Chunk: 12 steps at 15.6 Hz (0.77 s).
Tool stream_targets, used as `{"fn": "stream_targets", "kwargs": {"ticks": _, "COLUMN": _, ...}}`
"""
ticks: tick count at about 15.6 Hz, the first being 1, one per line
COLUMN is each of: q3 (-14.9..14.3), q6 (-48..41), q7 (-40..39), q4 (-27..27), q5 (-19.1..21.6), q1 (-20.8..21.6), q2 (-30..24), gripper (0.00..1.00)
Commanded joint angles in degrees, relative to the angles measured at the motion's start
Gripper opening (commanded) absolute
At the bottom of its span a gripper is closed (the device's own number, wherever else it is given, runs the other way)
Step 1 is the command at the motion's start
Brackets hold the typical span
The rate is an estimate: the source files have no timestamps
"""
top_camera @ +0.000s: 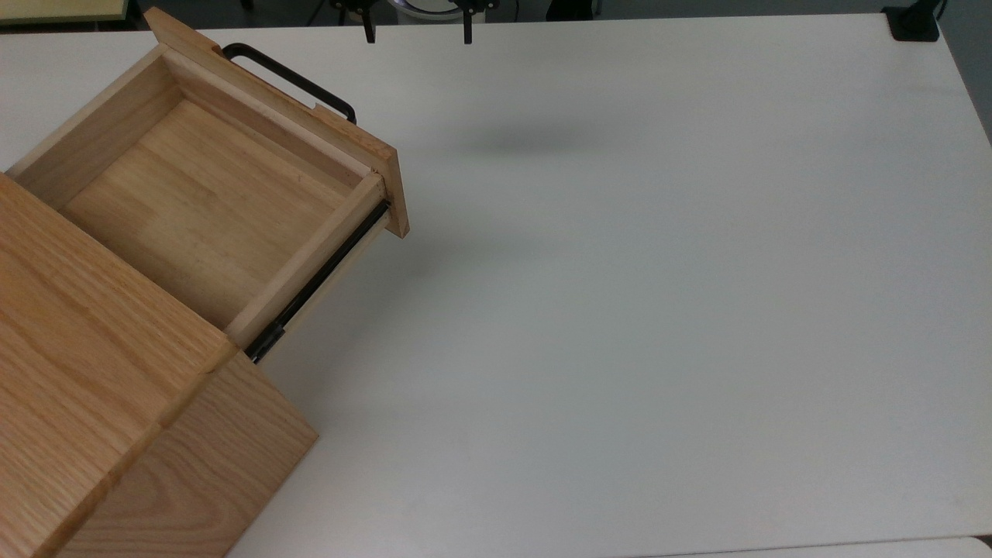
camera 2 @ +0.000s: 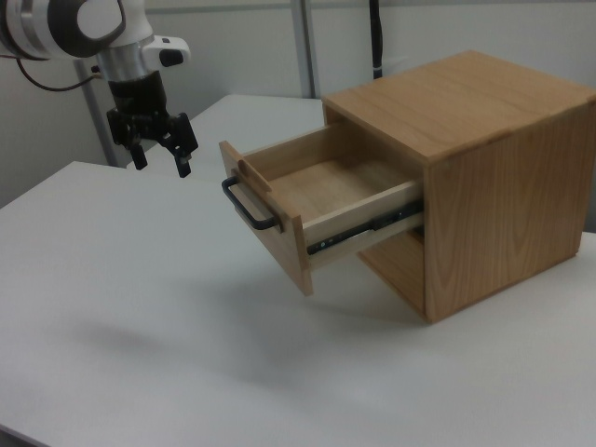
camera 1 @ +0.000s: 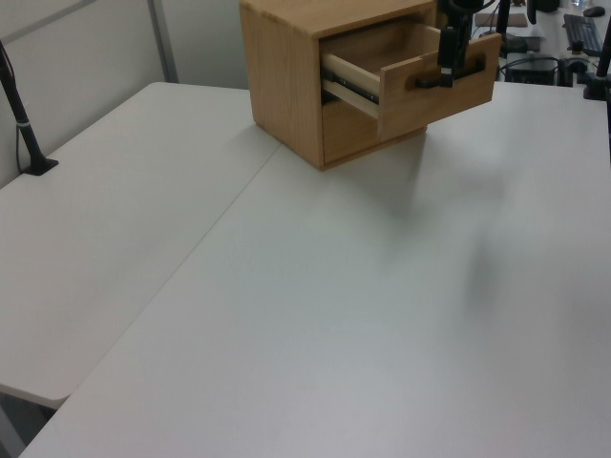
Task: Close the drawer by sliding it
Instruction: 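Move the gripper down toward the open drawer's front panel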
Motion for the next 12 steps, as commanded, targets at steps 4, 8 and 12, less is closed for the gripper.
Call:
{"fn": "stream_targets", "kwargs": {"ticks": 4, "q3": -0.2, "q6": -1.7, "q7": 0.0, "q4": 1.1, "q5": 0.9, "q1": 0.0, "q2": 0.0, "gripper": 1.0}}
{"fn": "stream_targets", "kwargs": {"ticks": 8, "q3": -0.2, "q6": -2.2, "q7": 0.0, "q4": 1.1, "q5": 0.7, "q1": -1.1, "q2": -0.1, "gripper": 1.0}}
{"fn": "stream_targets", "kwargs": {"ticks": 12, "q3": -0.2, "q6": -2.7, "q7": 7.3, "q4": 0.0, "q5": 0.9, "q1": -1.6, "q2": -0.1, "gripper": 1.0}}
